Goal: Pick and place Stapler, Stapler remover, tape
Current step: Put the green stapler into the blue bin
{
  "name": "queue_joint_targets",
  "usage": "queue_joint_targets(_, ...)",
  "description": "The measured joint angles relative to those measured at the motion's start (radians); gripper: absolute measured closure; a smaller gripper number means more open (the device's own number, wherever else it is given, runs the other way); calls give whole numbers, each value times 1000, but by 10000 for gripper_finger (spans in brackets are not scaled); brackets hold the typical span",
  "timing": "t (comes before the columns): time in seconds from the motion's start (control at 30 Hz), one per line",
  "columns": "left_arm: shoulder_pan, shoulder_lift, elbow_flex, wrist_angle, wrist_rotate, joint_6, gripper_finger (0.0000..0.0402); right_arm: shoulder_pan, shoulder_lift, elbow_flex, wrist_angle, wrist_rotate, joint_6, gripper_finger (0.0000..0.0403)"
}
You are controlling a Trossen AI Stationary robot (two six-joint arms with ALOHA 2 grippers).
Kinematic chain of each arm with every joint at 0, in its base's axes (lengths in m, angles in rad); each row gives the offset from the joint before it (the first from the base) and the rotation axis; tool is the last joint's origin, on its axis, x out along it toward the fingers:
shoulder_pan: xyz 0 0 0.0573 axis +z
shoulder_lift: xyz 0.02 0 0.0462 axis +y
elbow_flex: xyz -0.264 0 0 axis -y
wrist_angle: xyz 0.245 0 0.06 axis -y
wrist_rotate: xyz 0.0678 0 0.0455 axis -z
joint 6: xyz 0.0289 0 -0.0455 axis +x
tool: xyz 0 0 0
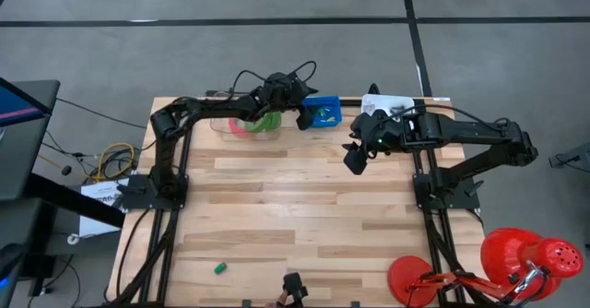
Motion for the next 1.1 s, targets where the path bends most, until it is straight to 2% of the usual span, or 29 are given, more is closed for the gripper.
queue_joint_targets(0.37, -23, -189, 0, -282, 0, 1, 149, 0, 0, 0, 0, 0, -3, 226)
queue_joint_targets(0.57, -56, -312, -1, -372, 0, 1, 149, -8, 0, -1, 27, -4, -72, 236)
queue_joint_targets(0.87, -119, -466, -1, -393, -4, -1, 149, -49, 0, -2, 159, -87, -195, 323)
queue_joint_targets(1.1, -176, -540, -1, -452, -4, -2, 149, -69, 0, -98, 318, -89, -236, 397)
